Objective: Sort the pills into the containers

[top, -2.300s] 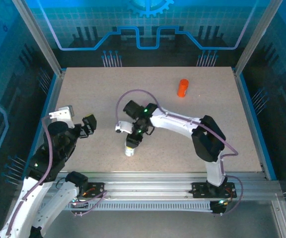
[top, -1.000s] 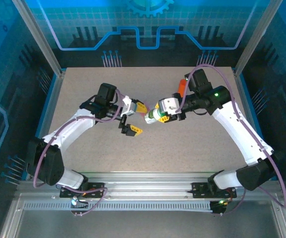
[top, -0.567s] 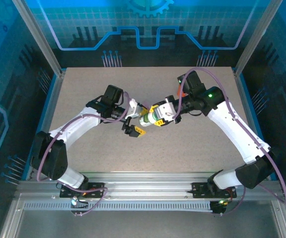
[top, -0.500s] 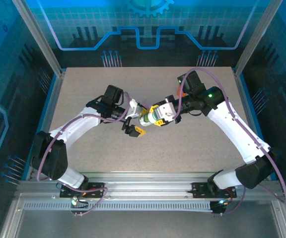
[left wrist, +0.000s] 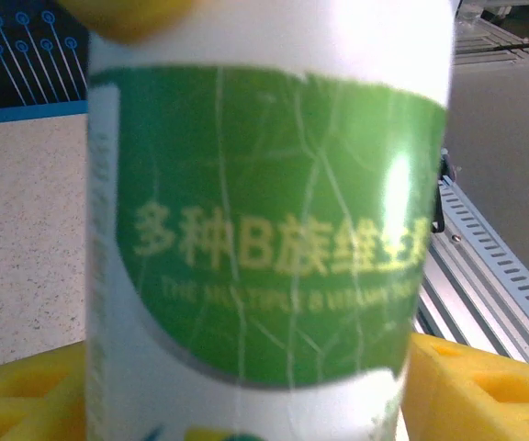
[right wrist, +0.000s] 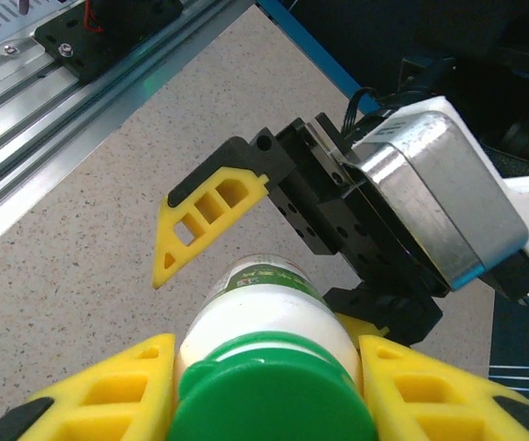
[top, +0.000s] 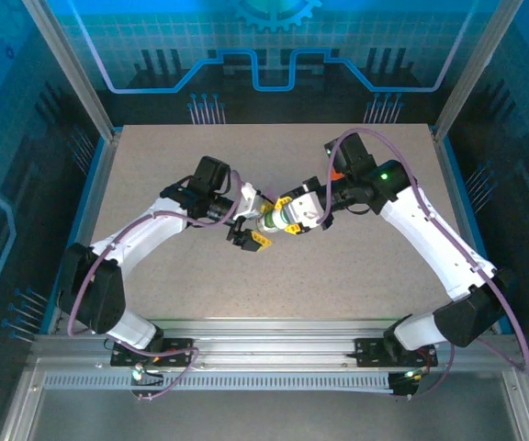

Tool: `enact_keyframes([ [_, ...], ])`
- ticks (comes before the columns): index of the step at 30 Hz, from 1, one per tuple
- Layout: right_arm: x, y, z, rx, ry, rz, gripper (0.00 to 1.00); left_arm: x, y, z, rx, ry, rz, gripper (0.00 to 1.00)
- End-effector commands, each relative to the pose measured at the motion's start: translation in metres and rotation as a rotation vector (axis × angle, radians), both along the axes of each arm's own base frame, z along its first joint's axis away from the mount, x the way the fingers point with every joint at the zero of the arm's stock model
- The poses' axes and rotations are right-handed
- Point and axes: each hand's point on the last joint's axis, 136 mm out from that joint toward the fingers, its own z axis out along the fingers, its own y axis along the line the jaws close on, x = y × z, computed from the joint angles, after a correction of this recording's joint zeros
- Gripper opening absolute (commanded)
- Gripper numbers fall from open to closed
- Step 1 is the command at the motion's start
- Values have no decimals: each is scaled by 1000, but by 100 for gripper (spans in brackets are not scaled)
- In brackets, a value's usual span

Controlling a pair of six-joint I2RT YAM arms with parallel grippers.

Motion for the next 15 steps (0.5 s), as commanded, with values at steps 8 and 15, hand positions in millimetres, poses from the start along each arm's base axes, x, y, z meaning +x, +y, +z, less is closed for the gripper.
enact_keyframes([
  [8,-3,6,-1,19,-9,33,32,0,-5,1,-5,-16,-29,54],
  [15,1,1,-2,25,33,-3,45,2,-6,-1,-24,-53,-10,30],
])
